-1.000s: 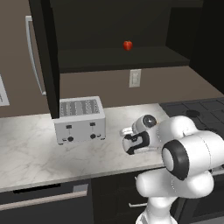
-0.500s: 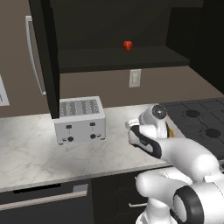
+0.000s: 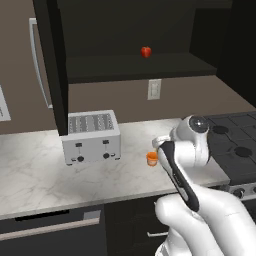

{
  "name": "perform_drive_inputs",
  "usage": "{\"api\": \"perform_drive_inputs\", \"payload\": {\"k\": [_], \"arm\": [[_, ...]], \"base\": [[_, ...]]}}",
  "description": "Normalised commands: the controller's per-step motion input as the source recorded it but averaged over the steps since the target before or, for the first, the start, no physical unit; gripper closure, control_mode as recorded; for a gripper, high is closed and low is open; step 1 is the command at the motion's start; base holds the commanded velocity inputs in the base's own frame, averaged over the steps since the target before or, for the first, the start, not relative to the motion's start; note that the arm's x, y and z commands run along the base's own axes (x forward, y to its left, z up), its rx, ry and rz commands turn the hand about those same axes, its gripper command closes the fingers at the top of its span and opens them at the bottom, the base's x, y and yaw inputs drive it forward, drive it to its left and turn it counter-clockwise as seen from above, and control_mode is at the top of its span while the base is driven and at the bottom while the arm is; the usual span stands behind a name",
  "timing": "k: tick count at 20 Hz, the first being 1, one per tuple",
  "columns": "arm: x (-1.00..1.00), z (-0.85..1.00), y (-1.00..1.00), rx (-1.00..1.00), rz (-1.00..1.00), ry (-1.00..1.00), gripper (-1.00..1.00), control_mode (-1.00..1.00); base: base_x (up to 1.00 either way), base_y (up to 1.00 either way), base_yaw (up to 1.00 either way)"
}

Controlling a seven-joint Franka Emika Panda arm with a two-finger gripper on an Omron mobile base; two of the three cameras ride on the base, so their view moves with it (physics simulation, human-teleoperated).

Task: Pick the avocado and bread from the counter and place them on the plate. Then pick the jam from the cabinet and place it next to the plate. Lastly close the cabinet door.

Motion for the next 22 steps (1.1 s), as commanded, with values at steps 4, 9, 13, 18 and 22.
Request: {"api": "perform_drive_inputs", "payload": {"k": [4, 9, 13, 18, 22], "arm": [[-0.8, 0.54, 0.0, 0.0, -0.02, 0.0, -1.0, -1.0], [-0.59, 0.72, -0.01, 0.0, -0.04, 0.0, -1.0, -1.0], [-0.34, 0.89, -0.14, 0.0, -0.06, 0.0, -1.0, -1.0], [-0.4, 0.73, -0.18, 0.0, -0.06, 0.0, -1.0, -1.0], [-0.49, 0.56, -0.15, 0.0, -0.03, 0.0, -1.0, -1.0]], "base": [[0.0, 0.0, 0.0], [0.0, 0.0, 0.0], [0.0, 0.0, 0.0], [0.0, 0.0, 0.0], [0.0, 0.0, 0.0]]}}
